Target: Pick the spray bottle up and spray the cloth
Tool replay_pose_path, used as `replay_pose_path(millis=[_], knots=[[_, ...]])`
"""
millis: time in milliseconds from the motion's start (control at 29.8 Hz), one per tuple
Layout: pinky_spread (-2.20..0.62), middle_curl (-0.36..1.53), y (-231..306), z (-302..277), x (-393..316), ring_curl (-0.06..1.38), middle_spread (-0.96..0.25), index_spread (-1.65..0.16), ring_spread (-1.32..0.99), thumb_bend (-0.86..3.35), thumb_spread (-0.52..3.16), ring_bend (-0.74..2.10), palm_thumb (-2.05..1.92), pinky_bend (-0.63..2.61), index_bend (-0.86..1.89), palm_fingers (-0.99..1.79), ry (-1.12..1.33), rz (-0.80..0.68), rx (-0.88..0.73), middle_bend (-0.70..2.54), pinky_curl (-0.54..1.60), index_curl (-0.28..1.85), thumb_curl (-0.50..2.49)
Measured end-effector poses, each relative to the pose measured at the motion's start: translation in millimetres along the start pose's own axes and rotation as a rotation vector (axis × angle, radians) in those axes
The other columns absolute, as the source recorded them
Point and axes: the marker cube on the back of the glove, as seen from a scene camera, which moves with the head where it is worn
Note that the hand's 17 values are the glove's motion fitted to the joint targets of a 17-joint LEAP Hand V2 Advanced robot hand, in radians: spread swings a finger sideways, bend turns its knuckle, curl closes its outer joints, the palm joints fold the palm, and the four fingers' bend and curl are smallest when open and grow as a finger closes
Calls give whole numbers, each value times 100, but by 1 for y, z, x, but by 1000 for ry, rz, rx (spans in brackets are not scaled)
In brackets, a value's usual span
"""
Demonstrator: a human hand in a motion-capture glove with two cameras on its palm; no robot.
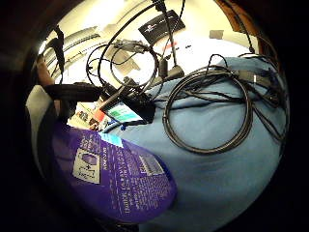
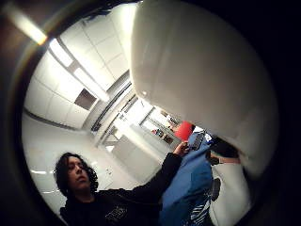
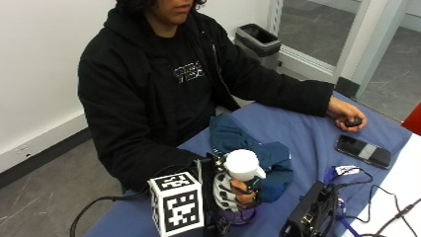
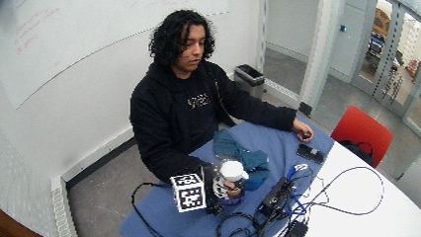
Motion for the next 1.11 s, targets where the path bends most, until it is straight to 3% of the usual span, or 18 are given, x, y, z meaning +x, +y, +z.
replay_pose_path(millis=[134,302,638,1108], knots=[[-32,54,-10,14,-6,48,-21,-29,-24,-3,43,61,107,54,14,121,-30,6,-41,42,41,34,68],[-32,54,-7,-7,-31,48,-21,-28,-23,-3,40,60,107,52,16,122,77,6,-296,42,41,36,69],[-27,56,-6,-23,-93,46,-18,-27,-22,-2,35,49,108,45,20,120,452,55,-636,46,39,42,72],[-29,55,40,-2,-93,48,-15,-25,-23,-3,24,52,110,43,19,125,1014,57,-1114,41,39,48,75]])
